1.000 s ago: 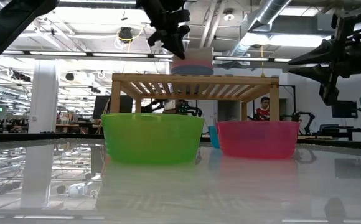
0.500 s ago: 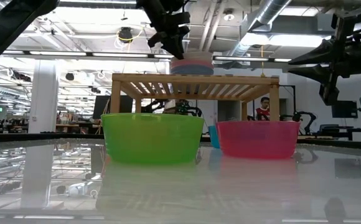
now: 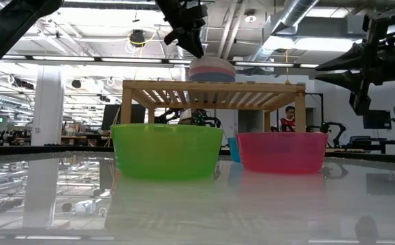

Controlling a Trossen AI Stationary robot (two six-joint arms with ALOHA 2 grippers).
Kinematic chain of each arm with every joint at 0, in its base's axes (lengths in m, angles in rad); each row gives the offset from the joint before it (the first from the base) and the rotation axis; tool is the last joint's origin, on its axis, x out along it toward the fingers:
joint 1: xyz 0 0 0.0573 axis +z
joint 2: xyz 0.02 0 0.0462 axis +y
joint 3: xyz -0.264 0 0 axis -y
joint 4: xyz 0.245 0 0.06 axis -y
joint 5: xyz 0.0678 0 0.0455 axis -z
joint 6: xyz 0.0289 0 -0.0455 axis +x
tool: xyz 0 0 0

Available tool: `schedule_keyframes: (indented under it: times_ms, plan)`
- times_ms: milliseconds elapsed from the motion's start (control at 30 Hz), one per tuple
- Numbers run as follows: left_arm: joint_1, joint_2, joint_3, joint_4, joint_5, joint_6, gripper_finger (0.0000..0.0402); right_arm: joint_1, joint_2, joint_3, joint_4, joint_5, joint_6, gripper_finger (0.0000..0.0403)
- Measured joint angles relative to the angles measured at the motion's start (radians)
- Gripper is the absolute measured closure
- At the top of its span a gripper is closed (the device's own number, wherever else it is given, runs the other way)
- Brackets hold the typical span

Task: Place and stack bowls onto a shelf
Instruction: Stack the white bowl on top of the pink bowl on the shelf

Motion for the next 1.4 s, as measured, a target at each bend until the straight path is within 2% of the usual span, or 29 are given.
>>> schedule_keyframes:
  times_ms: [100, 267, 367, 433, 567, 667, 833, 967, 1133, 1233, 1400]
  plan:
    - [0.000, -0.021, -0.003, -0.010, -0.034, -0.008, 0.0308, 0.000, 0.000, 0.000, 0.000, 0.000, -0.004, 0.0300]
    - [0.000, -0.037, -0.001, -0.015, -0.029, -0.155, 0.0317, 0.000, 0.000, 0.000, 0.000, 0.000, -0.005, 0.0300]
    - [-0.002, -0.037, -0.001, 0.012, -0.027, -0.194, 0.0348, 0.000, 0.000, 0.000, 0.000, 0.000, -0.010, 0.0300]
    - [-0.003, -0.037, -0.009, 0.026, -0.035, -0.159, 0.0381, 0.000, 0.000, 0.000, 0.000, 0.000, -0.024, 0.0300]
    - [-0.018, -0.030, -0.064, 0.087, -0.086, -0.096, 0.0400, 0.000, 0.000, 0.000, 0.000, 0.001, -0.027, 0.0300]
    - [-0.030, -0.030, -0.132, 0.220, -0.085, -0.147, 0.0401, 0.000, 0.000, 0.000, 0.000, 0.000, -0.027, 0.0300]
    - [-0.038, -0.034, -0.171, 0.309, -0.122, -0.185, 0.0401, 0.000, 0.000, 0.000, 0.000, 0.000, -0.027, 0.0300]
    - [-0.038, -0.034, -0.175, 0.340, -0.166, -0.294, 0.0401, 0.000, 0.000, 0.000, 0.000, 0.000, -0.034, 0.0300]
    - [-0.046, -0.070, -0.177, 0.392, -0.125, -0.425, 0.0401, 0.000, 0.000, 0.000, 0.000, 0.000, -0.034, 0.0300]
    - [-0.074, -0.133, -0.177, 0.457, -0.129, -0.510, 0.0402, 0.000, 0.000, 0.000, 0.000, 0.000, -0.035, 0.0300]
    - [-0.122, -0.293, -0.176, 0.558, -0.104, -0.768, 0.0401, 0.000, 0.000, 0.000, 0.000, 0.000, -0.057, 0.0300]
